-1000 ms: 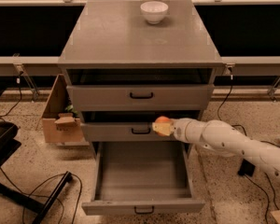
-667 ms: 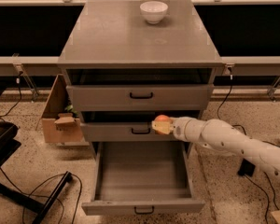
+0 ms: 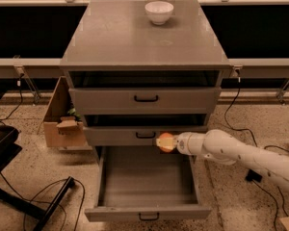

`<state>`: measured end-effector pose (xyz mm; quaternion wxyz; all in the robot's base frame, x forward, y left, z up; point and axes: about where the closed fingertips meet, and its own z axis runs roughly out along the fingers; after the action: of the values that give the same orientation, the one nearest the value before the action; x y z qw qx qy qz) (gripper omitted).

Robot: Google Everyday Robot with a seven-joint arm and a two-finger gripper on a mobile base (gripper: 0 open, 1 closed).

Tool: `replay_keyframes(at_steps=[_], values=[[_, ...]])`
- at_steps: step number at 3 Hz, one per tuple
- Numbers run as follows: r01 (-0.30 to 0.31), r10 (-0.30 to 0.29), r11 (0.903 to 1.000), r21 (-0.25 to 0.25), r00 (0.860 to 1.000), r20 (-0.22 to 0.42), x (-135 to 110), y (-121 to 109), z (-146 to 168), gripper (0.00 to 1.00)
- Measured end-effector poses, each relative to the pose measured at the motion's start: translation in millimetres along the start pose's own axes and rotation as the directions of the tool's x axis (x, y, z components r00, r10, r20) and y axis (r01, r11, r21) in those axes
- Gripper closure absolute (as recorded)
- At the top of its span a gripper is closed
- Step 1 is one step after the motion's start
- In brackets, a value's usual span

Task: Place orange into bottom drawer

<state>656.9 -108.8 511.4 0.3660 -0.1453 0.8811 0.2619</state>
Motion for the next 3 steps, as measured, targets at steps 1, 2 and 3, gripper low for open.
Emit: replay_keyframes(at_steps=[1, 2, 3], values=[[-0.08, 0.075, 0.996, -0.041, 0.991, -0.113, 52.0, -23.5, 49.5, 1.0], [-0.148, 0.134, 0.9877, -0.049, 0.965, -0.227, 101.1, -48.9, 104.3, 1.0], [-0.196, 0.186, 0.9806, 0.007, 0.916, -0.356, 161.0, -77.2, 165.4, 1.0]])
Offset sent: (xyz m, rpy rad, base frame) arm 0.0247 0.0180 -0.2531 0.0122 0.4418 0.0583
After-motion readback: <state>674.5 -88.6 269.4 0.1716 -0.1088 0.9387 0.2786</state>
